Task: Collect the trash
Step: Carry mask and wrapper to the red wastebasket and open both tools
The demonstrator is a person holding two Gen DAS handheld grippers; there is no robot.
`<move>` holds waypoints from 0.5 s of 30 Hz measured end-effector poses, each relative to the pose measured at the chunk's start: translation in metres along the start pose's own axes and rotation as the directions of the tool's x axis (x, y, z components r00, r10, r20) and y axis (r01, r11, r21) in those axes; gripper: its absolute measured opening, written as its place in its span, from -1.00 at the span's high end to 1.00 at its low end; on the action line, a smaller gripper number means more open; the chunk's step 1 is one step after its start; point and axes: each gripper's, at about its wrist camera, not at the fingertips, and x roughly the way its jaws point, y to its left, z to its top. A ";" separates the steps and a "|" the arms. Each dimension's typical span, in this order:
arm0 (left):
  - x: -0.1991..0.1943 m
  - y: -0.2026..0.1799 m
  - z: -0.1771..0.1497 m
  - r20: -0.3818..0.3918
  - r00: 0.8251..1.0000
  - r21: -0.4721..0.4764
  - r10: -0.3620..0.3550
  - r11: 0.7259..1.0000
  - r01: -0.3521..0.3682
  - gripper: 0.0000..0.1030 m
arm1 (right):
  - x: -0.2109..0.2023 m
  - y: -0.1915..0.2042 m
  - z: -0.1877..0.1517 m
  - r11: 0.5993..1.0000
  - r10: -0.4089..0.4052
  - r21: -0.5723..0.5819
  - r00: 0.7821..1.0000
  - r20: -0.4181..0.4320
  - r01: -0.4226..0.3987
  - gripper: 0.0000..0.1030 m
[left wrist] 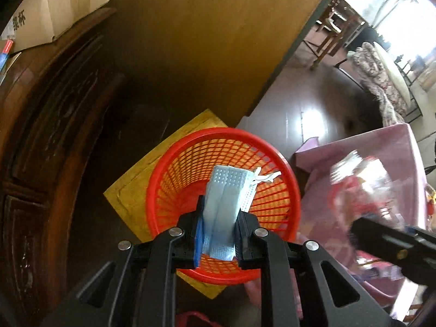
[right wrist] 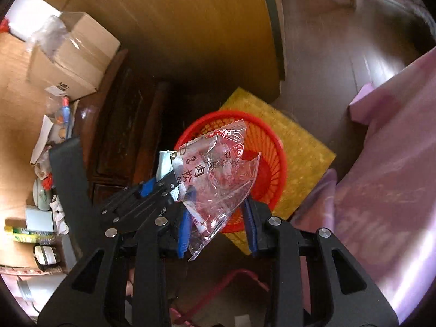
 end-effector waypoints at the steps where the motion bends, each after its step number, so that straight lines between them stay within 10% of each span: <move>1: 0.003 0.005 0.001 0.003 1.000 0.002 0.008 1.000 -0.008 0.62 | 0.007 -0.001 -0.001 1.000 0.009 0.004 1.000 -0.017 -0.009 0.34; 6: 0.013 0.001 0.006 -0.018 1.000 -0.020 0.020 1.000 -0.020 0.49 | 0.019 0.004 0.003 0.999 -0.006 -0.041 1.000 -0.012 0.006 0.27; 10: 0.008 0.002 0.009 -0.010 0.999 -0.053 0.048 0.997 -0.049 0.09 | 0.011 0.010 0.004 0.995 -0.043 -0.092 0.996 0.074 0.050 -0.27; 15: -0.009 -0.003 0.012 0.030 0.996 -0.023 0.081 0.997 -0.080 -0.11 | 0.001 0.003 0.004 0.996 -0.044 -0.069 0.994 0.103 0.051 -0.27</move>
